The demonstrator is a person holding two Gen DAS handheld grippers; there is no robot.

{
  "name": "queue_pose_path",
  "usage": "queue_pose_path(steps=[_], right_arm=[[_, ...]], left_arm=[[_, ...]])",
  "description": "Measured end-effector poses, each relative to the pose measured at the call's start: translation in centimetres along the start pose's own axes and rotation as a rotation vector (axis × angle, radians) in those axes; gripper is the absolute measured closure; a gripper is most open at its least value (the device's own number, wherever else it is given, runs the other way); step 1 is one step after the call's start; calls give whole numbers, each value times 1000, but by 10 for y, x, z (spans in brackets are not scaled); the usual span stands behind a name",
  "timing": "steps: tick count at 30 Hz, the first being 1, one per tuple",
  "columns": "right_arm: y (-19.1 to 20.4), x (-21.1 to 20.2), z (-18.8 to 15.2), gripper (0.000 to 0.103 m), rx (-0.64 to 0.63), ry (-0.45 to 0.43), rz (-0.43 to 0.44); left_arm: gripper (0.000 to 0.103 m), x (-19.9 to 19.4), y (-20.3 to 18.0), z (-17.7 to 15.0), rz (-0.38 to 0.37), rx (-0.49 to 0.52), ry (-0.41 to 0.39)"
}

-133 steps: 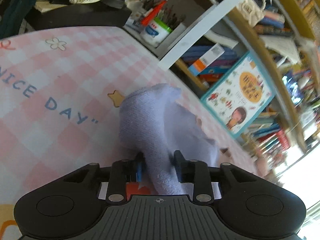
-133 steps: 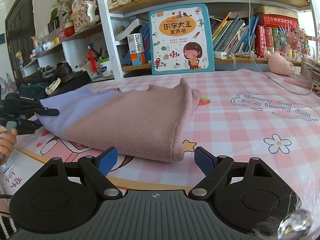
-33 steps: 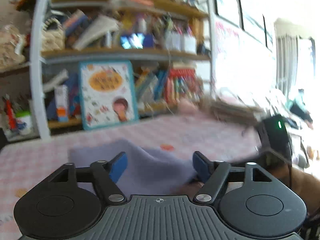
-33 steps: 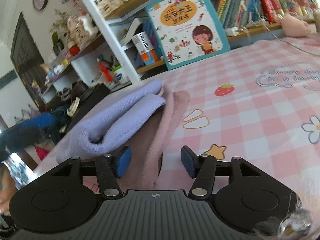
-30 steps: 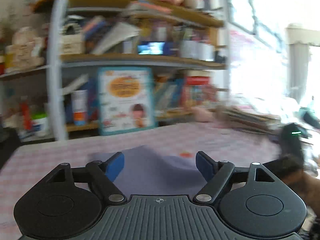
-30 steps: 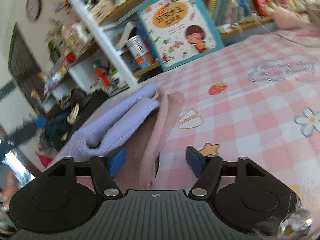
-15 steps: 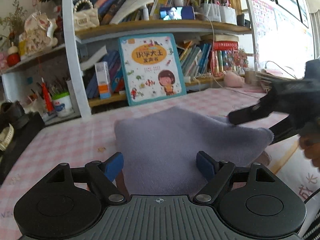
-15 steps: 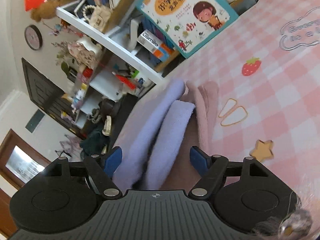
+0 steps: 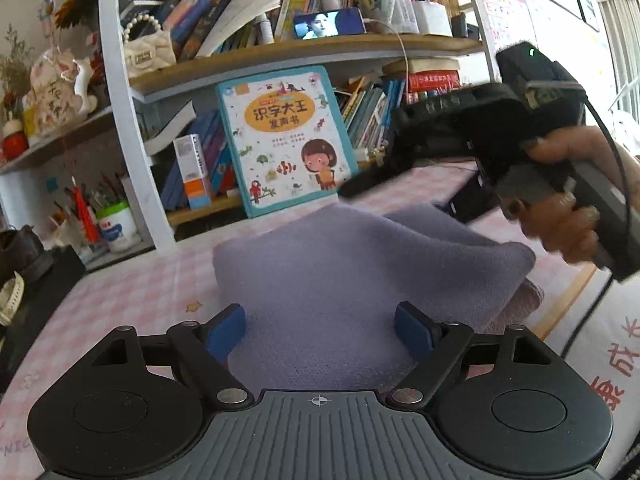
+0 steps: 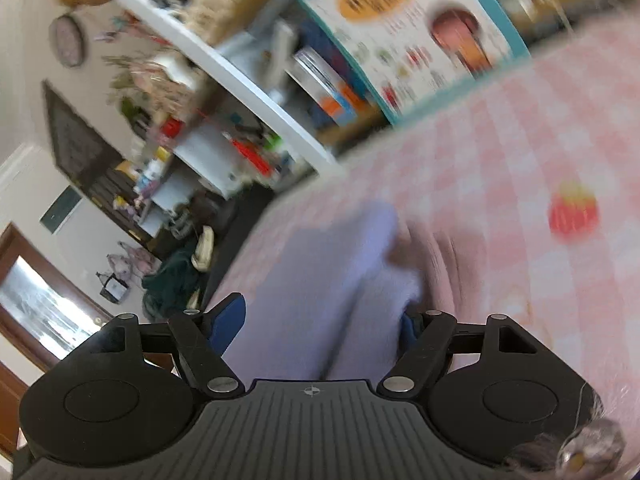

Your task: Fold clothes

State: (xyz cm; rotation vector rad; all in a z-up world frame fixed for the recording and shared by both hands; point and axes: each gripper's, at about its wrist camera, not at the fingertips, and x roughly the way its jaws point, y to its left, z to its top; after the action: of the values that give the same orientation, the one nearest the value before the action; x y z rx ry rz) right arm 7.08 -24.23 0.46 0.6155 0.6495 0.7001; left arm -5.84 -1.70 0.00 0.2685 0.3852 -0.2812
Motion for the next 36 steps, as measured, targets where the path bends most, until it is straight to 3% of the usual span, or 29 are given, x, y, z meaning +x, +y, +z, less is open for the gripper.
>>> queue_pose_path(steps=[4, 8, 12, 15, 17, 25, 27, 29, 30, 34, 35, 36], right_arm=[[15, -25, 19, 30, -114, -196, -2], [22, -48, 22, 30, -166, -255, -74], [31, -57, -1, 32, -264, -193, -193], [37, -52, -29, 46, -326, -70, -244], [39, -48, -45, 59, -332, -27, -219], [22, -33, -65, 67, -197, 27, -179], [28, -34, -65, 75, -212, 30, -179], [37, -37, -67, 97, -249, 27, -143], [41, -39, -68, 98, -270, 23, -125], [52, -41, -74, 94, -335, 1, -165], [52, -40, -75, 78, -336, -3, -193], [51, -39, -76, 69, -338, -7, -221]], left_arm=[[14, 0, 3, -2, -6, -27, 3], [14, -8, 9, 2, 1, -67, -42], [14, -19, 14, 8, 6, -97, -115], [14, -19, 9, 12, 27, -61, -104], [14, -16, 6, 13, 35, -40, -86], [9, 5, -4, 6, 6, -9, 25], [8, 8, -2, 5, 8, -21, 30], [8, 11, -1, 5, 9, -33, 35], [8, 11, -1, 5, 10, -36, 37], [8, 6, 0, 5, 8, -39, 40], [8, 5, 1, 6, 6, -41, 42], [8, 3, 2, 7, 8, -43, 42]])
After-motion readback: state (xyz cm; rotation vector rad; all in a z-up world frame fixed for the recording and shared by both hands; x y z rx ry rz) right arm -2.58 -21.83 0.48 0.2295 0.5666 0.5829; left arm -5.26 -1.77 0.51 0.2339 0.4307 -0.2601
